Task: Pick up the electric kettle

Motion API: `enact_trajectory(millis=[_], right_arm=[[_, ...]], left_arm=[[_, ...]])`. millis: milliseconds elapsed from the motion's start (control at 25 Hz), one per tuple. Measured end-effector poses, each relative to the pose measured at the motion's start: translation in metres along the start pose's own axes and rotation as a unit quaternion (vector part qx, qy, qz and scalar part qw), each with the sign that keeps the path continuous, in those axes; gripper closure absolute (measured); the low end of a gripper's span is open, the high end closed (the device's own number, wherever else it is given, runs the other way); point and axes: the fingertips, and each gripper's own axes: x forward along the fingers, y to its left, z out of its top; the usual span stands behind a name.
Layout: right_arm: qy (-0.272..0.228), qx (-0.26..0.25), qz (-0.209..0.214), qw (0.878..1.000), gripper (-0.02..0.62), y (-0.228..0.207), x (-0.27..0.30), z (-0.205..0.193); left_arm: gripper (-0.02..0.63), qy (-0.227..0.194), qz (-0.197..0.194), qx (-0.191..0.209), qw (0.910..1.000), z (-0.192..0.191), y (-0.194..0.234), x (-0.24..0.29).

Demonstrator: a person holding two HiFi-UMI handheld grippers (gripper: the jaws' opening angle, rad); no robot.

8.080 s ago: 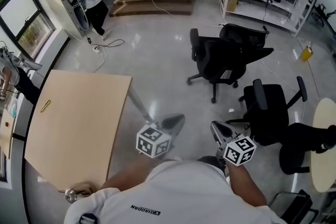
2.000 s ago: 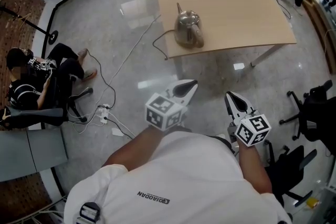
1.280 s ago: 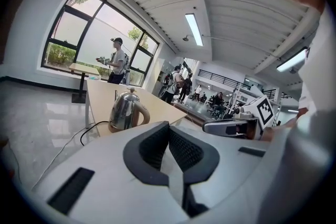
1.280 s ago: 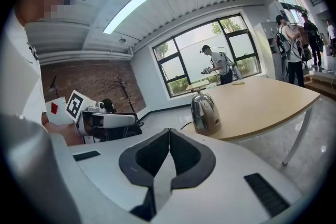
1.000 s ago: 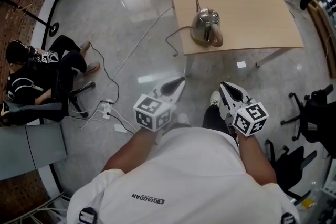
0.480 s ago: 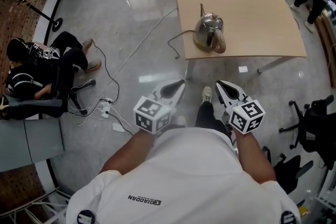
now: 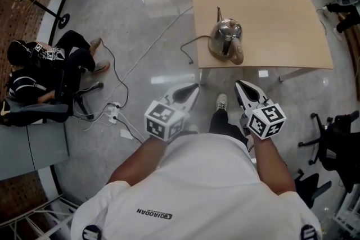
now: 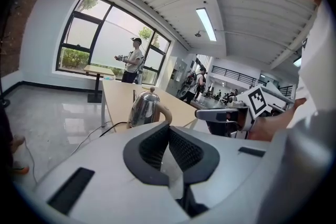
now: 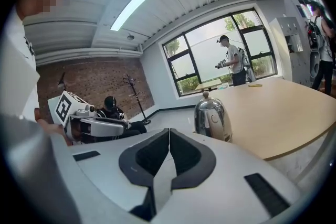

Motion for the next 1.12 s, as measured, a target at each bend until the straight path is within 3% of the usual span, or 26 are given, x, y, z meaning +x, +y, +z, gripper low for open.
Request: enact_trajectory(millis=[400, 520, 640, 840, 1120], right_arm=[[-0.001, -0.044, -0.058, 0.997, 0.566, -0.069, 0.023, 0.017], [0.015, -0.053, -0.066, 0.996, 0.462, -0.083, 0.032, 0.014], [0.035, -0.067, -0.07, 0.995, 0.423, -0.096, 0.046, 0.007], [0.076, -0.082, -0.063, 0.992, 0.393, -0.103, 0.075, -0.011], [0.111, -0.081, -0.087, 0.987, 0.393, -0.123, 0.111, -0.027]], left_arm=[[0.611, 0.007, 0.016, -0.008, 0.9998, 0.011, 0.015, 0.036], [0.611, 0.013, 0.021, -0.01, 0.9997, 0.012, 0.018, 0.045], [0.611, 0.016, 0.024, -0.013, 0.9995, 0.014, 0.02, 0.054], [0.611, 0.026, 0.036, -0.016, 0.9989, 0.011, 0.021, 0.059], [0.611, 0.036, 0.054, -0.027, 0.9975, 0.009, 0.034, 0.063]])
